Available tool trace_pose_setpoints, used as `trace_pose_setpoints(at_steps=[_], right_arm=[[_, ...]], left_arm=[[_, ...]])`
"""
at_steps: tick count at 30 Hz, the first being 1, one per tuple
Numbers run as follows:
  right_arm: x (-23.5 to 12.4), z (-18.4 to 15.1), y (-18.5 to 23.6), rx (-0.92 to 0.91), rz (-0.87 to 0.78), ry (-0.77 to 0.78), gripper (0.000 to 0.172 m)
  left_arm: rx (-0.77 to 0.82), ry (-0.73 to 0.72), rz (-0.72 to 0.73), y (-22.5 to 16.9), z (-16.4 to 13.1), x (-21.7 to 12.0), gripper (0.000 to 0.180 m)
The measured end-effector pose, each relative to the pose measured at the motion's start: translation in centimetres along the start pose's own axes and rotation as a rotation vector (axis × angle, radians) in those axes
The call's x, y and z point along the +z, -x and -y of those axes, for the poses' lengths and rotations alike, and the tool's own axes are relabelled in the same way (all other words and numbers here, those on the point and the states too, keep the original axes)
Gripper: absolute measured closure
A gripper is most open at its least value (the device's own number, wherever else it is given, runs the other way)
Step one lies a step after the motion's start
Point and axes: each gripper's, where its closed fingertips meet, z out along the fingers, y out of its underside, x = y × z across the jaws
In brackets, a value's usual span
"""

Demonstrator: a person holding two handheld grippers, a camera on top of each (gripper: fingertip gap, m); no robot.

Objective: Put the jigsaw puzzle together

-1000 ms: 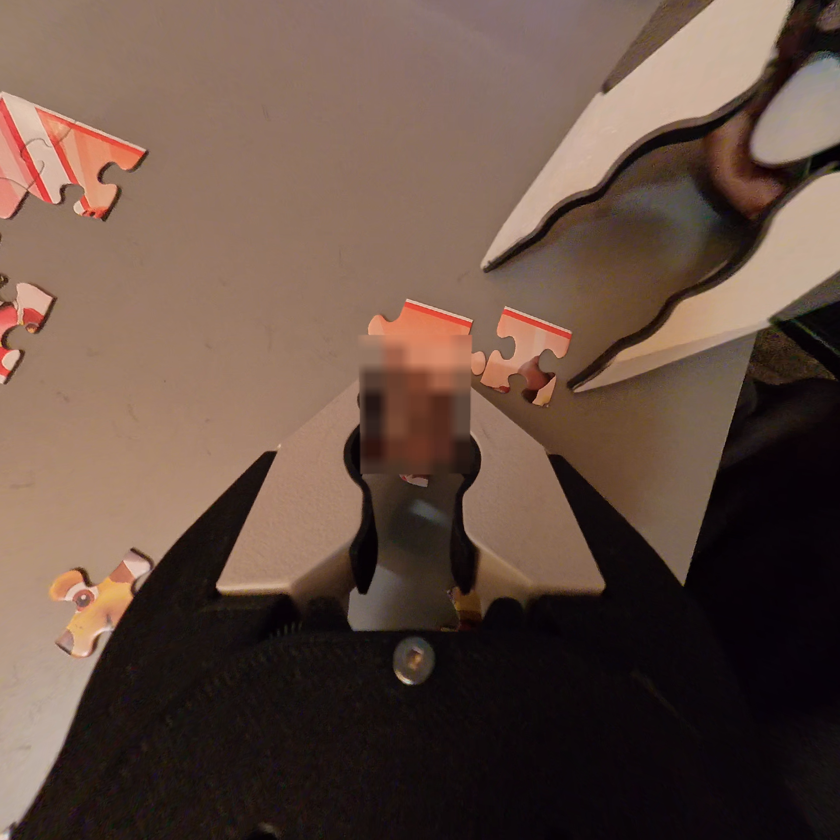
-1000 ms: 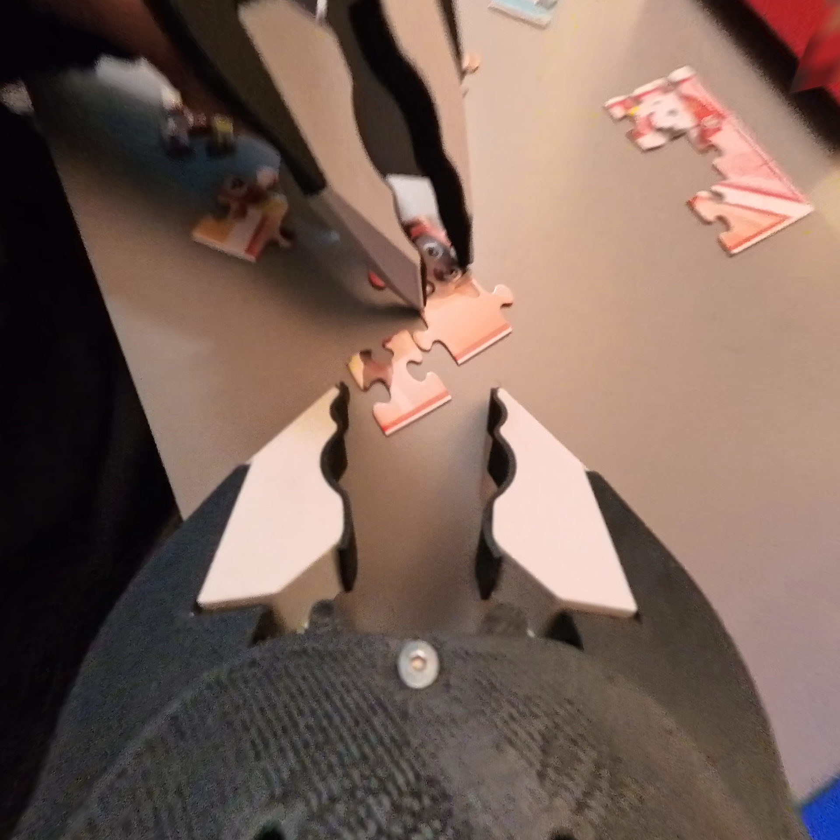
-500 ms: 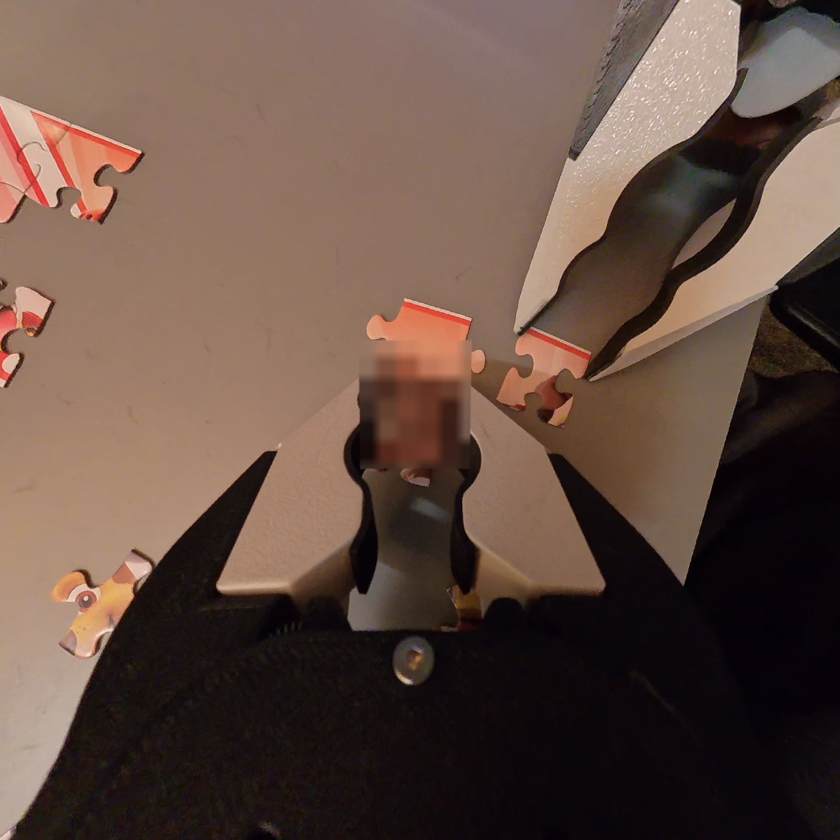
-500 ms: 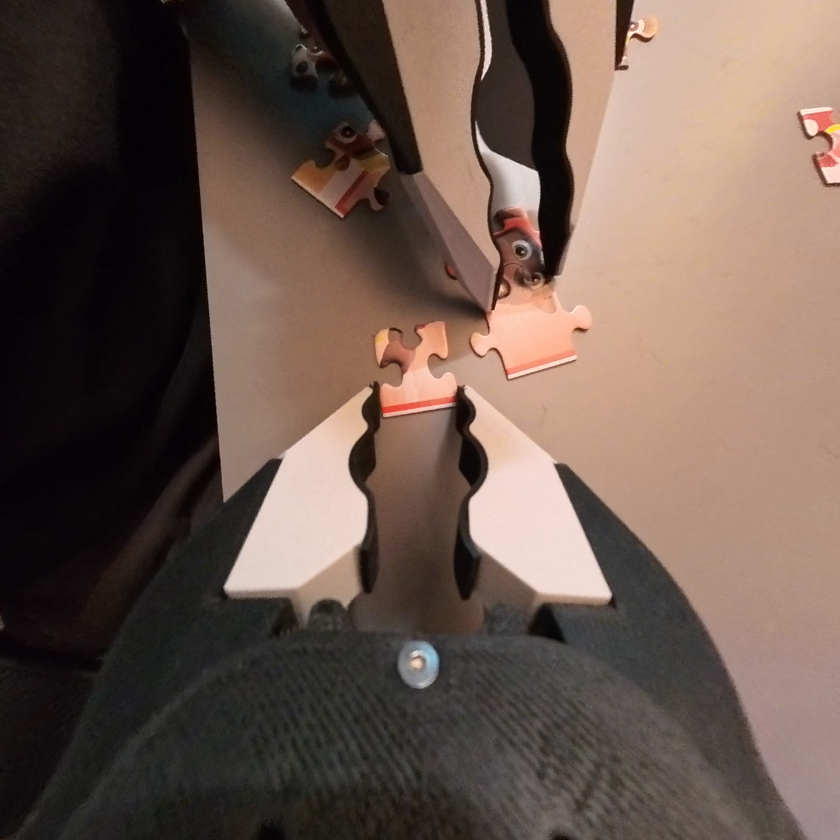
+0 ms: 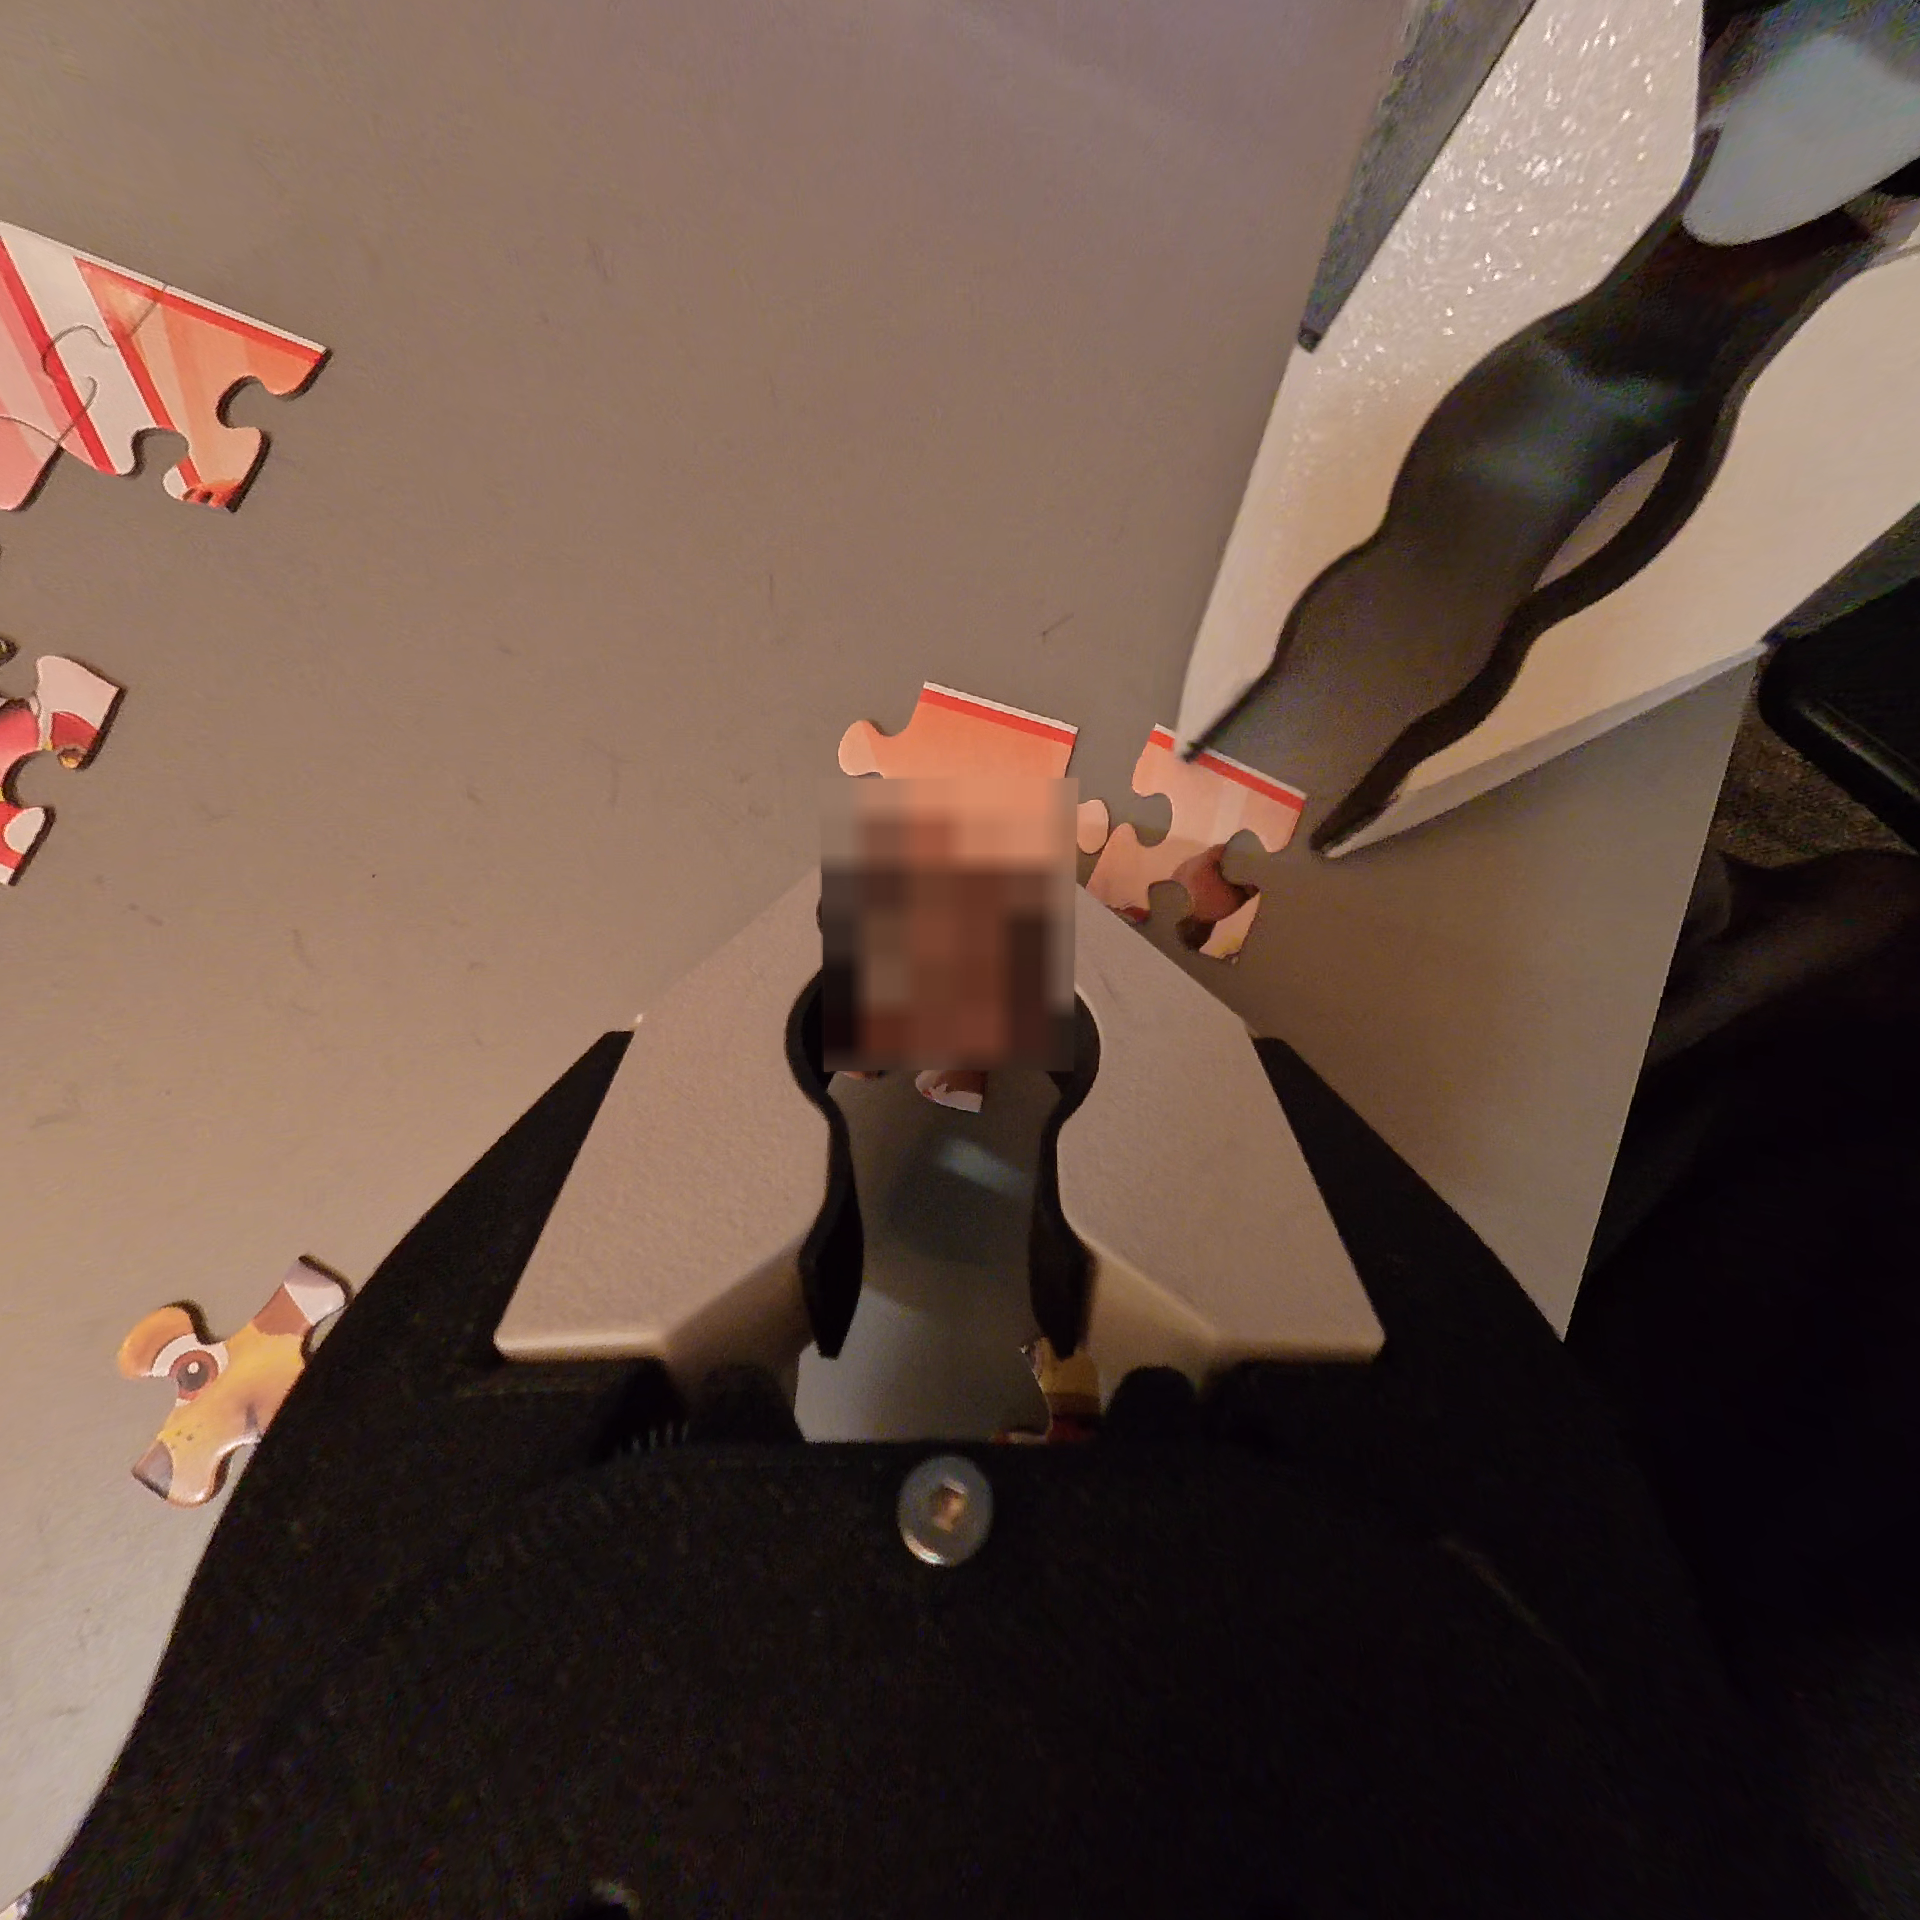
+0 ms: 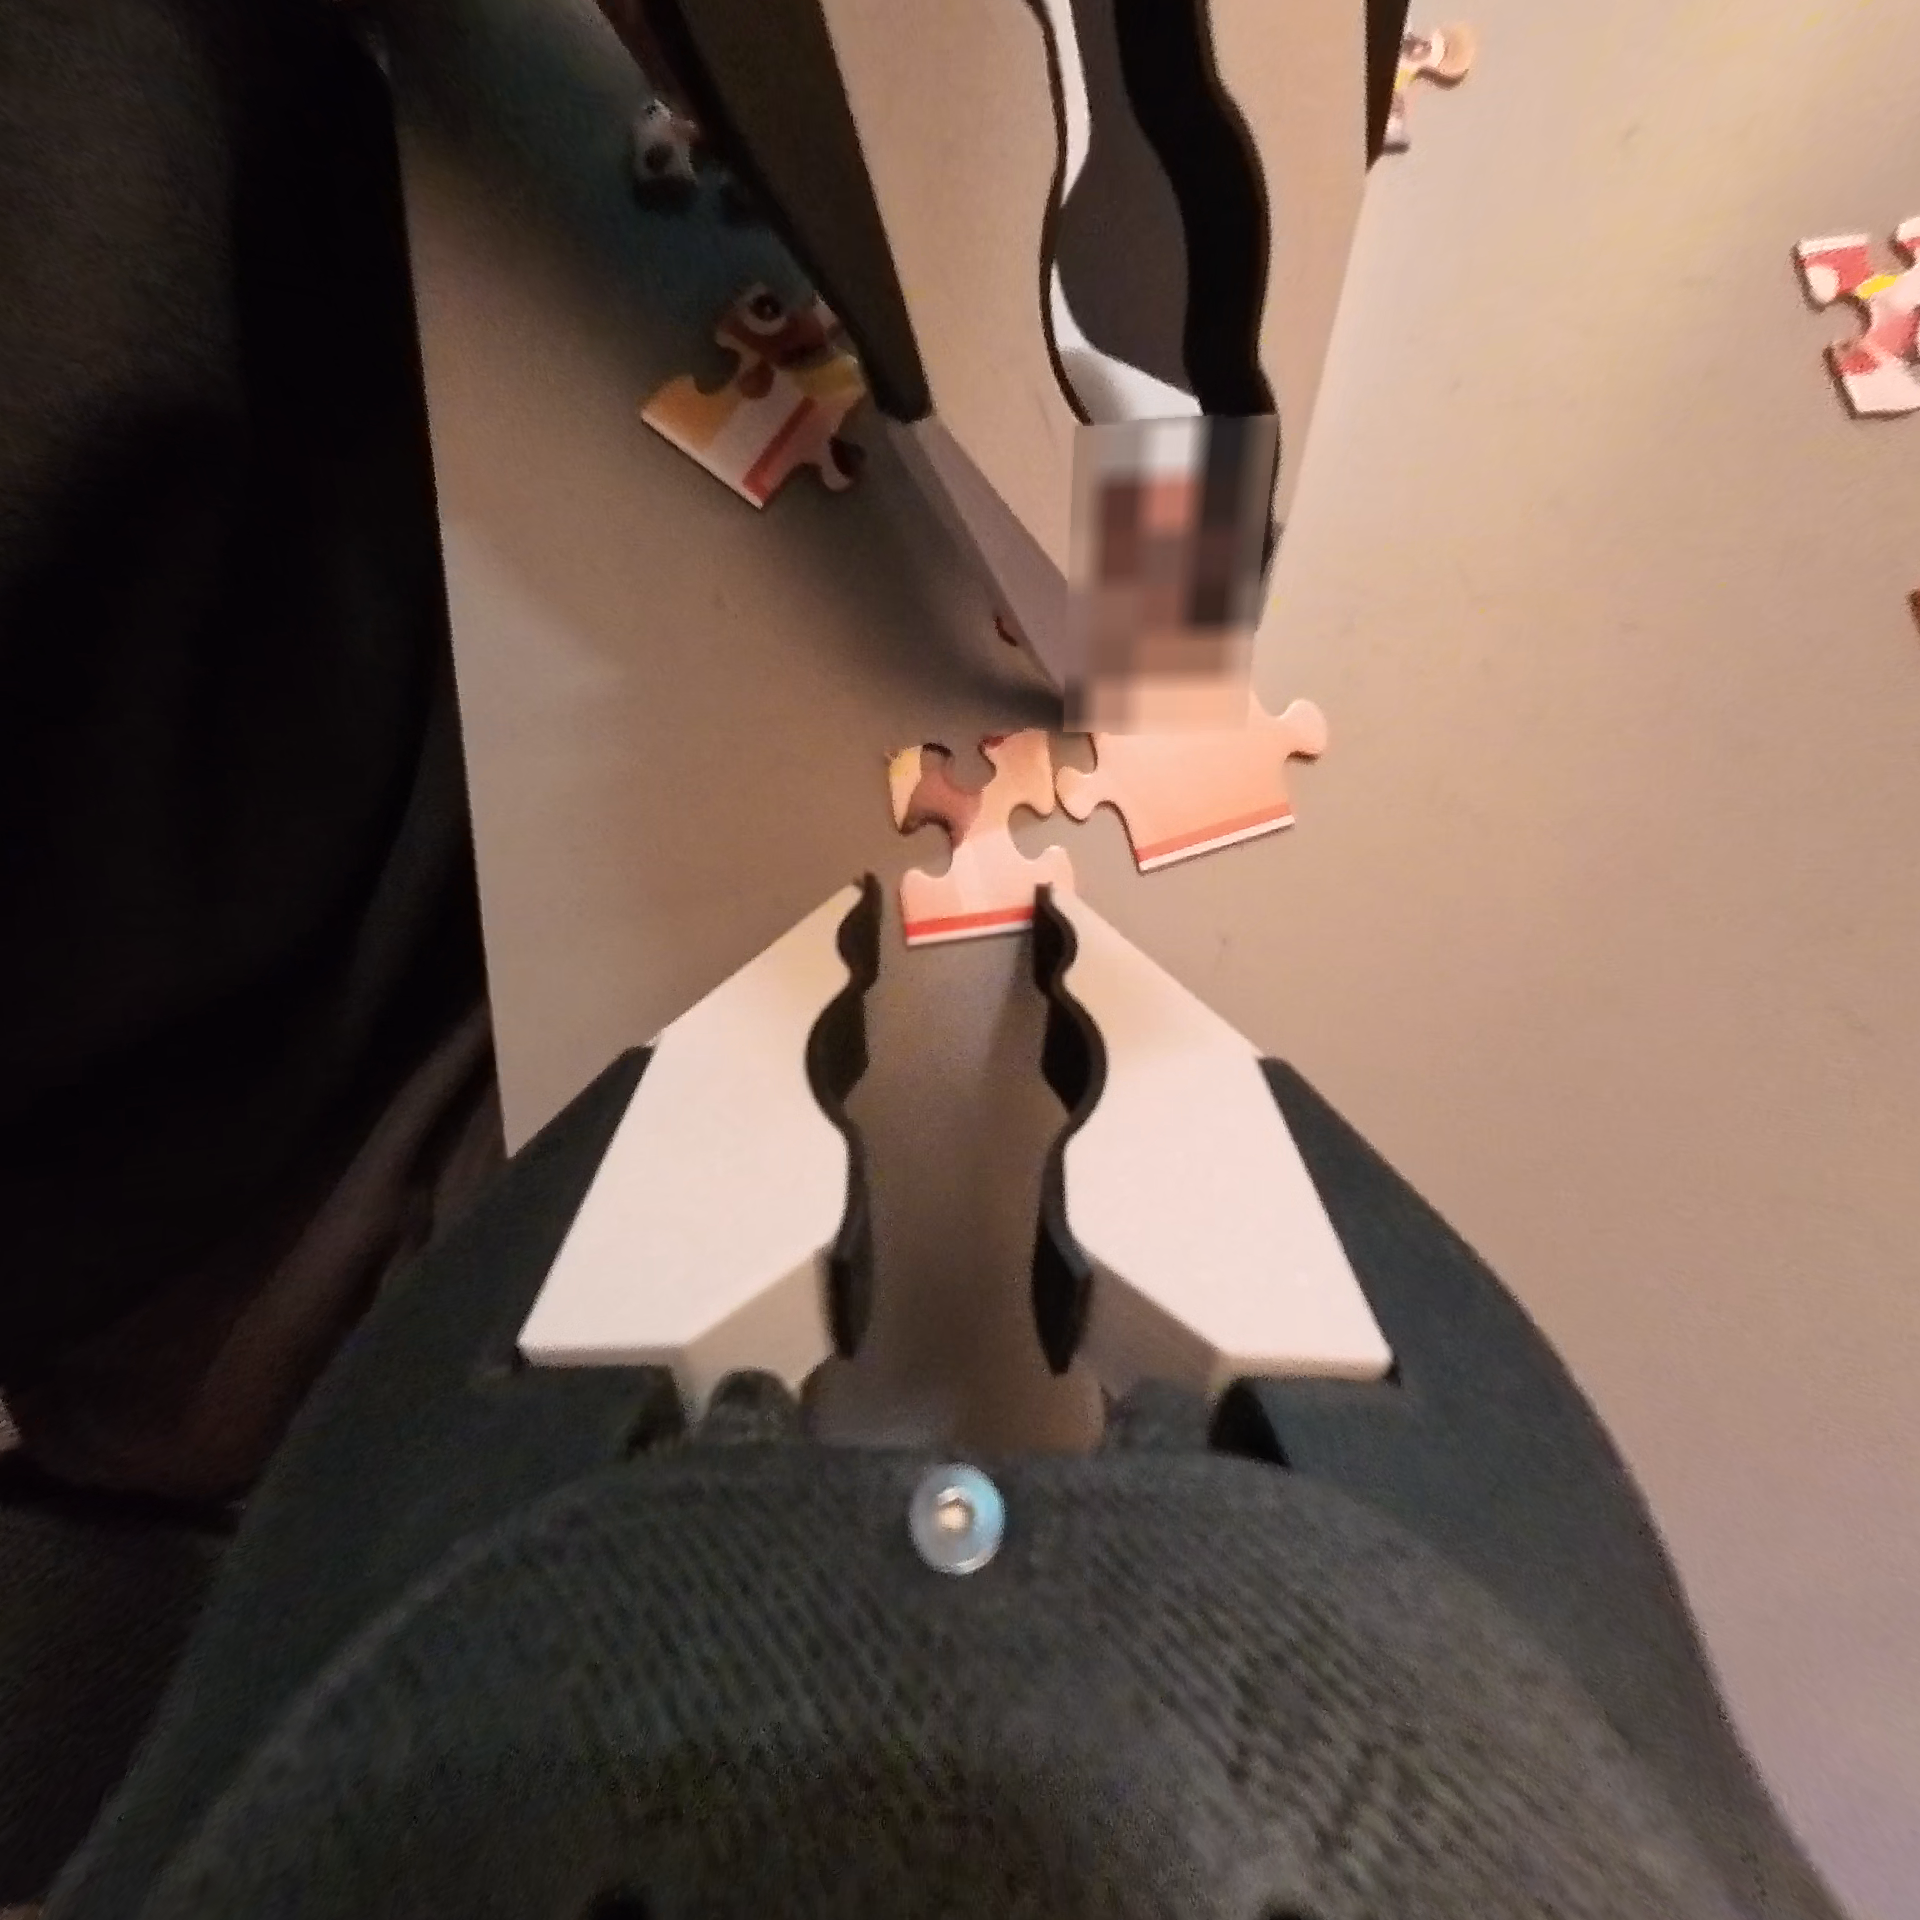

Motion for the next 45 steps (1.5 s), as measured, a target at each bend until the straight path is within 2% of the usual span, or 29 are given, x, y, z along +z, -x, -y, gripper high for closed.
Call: trace_pose_setpoints(at_steps=[3, 6, 8, 12, 13, 26, 29, 32, 40, 42, 43, 45], right_arm=[[0.2, 0.2, -0.6, -0.007, -0.022, -0.012, 0.128], [0.7, 0.4, -0.4, 0.0, 0.008, -0.024, 0.127], [0.8, 0.5, 0.0, -0.027, 0.022, -0.03, 0.141], [0.8, 0.5, 0.2, -0.029, 0.025, -0.032, 0.143], [0.7, 0.5, 0.5, -0.037, 0.032, -0.032, 0.151], [0.9, 0.8, 1.5, -0.046, -0.017, -0.058, 0.153], [0.9, 0.8, 1.9, -0.059, -0.045, -0.067, 0.168], [0.7, 0.7, 2.6, -0.012, -0.024, -0.075, 0.16], [0.7, 0.5, 7.1, 0.092, 0.043, -0.129, 0.164], [0.4, 0.3, 7.6, 0.101, 0.003, -0.124, 0.163], [0.2, 0.2, 7.2, 0.096, -0.055, -0.131, 0.159], [-0.6, 0.6, 5.6, 0.097, -0.187, -0.191, 0.133]], left_arm=[[0.003, -0.001, 0.0, 0.0, 0.0, 0.0, 0.152], [0.004, -0.003, -0.003, 0.0, 0.0, 0.0, 0.152], [0.005, -0.006, -0.006, 0.0, 0.0, 0.0, 0.152], [0.007, -0.007, -0.011, -0.1, 0.0, 0.0, 0.152], [0.009, -0.006, -0.012, -0.1, 0.0, 0.0, 0.152], [0.089, 0.012, -0.045, -1.7, -0.2, 0.1, 0.151], [0.089, 0.007, -0.045, -1.8, -0.2, 0.1, 0.151], [0.103, 0.009, -0.049, -2.1, -0.3, 0.0, 0.151], [0.145, 0.023, -0.045, -3.6, -1.3, -0.8, 0.15], [0.139, 0.01, -0.049, -3.7, -1.4, -0.8, 0.151], [0.134, 0.002, -0.051, -3.7, -1.4, -0.8, 0.151], [0.117, -0.002, -0.057, -3.8, -1.4, -0.8, 0.151]])
